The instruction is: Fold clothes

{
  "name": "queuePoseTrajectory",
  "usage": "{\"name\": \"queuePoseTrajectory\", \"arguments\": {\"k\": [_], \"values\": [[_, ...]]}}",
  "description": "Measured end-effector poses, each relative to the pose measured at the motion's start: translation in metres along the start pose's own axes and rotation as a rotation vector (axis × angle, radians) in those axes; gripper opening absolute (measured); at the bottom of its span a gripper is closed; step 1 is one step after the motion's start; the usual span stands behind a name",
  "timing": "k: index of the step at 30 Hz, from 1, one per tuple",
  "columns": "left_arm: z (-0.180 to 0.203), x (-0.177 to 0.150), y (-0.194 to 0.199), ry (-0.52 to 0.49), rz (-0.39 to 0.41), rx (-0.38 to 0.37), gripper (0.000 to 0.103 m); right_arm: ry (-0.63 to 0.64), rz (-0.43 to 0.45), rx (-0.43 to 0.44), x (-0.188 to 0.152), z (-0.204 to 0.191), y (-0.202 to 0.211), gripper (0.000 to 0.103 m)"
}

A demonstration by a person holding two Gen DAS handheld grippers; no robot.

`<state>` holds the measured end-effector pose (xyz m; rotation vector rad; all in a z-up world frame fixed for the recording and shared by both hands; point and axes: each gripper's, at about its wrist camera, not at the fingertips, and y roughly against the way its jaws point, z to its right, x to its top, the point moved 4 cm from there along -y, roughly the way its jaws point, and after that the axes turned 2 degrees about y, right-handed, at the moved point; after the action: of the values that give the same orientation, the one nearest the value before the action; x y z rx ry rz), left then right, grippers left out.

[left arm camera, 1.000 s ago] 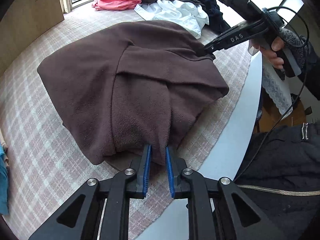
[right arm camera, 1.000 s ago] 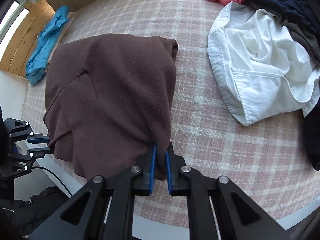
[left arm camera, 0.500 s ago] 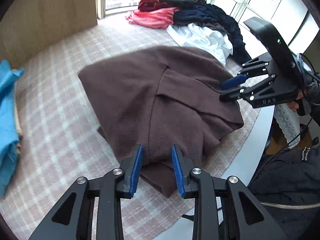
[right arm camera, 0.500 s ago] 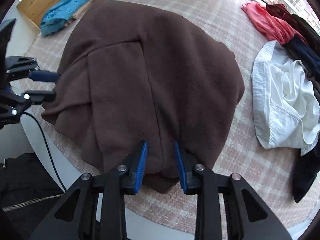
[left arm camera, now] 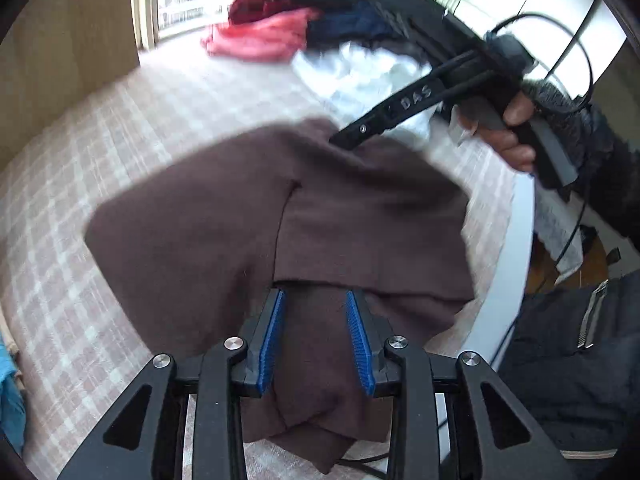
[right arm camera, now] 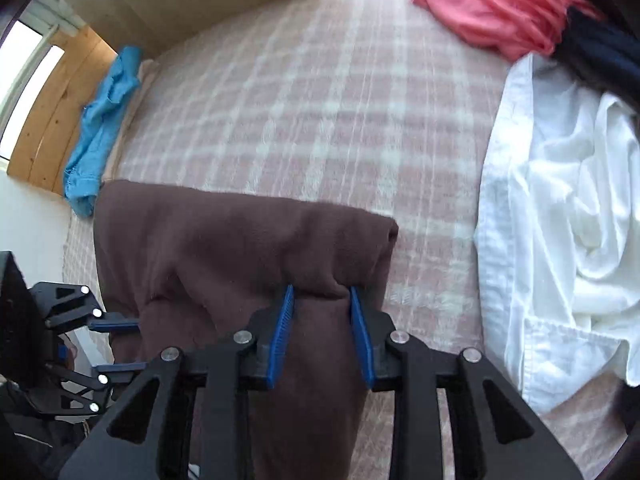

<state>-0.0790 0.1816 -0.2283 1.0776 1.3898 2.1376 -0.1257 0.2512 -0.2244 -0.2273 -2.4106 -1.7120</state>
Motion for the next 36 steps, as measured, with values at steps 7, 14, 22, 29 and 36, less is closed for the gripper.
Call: {"name": "queuePoseTrajectory", "arguments": {"k": [7, 14, 22, 29, 36], "values": [[-0.005, 0.026, 0.025, 0.02, 0.032, -0.039, 0.029, -0.17, 0.011, 0.094, 0.019, 0.037, 0.036, 0.029], [0.034, 0.081, -0.004, -0.123, 0.07, -0.082, 0.031, -0.256, -0.086, 0.19, 0.028, 0.064, -0.005, 0.029], [0.062, 0.083, -0.059, -0.179, 0.023, -0.081, 0.032, -0.079, -0.054, 0.028, 0.037, 0.05, 0.003, 0.008], [0.048, 0.081, -0.024, -0.121, 0.064, -0.066, 0.032, -0.127, 0.086, -0.02, 0.039, 0.058, 0.047, 0.002], [-0.016, 0.061, 0.002, 0.068, 0.091, 0.074, 0.034, 0.091, -0.034, 0.026, -0.006, -0.021, -0.004, 0.0]]}}
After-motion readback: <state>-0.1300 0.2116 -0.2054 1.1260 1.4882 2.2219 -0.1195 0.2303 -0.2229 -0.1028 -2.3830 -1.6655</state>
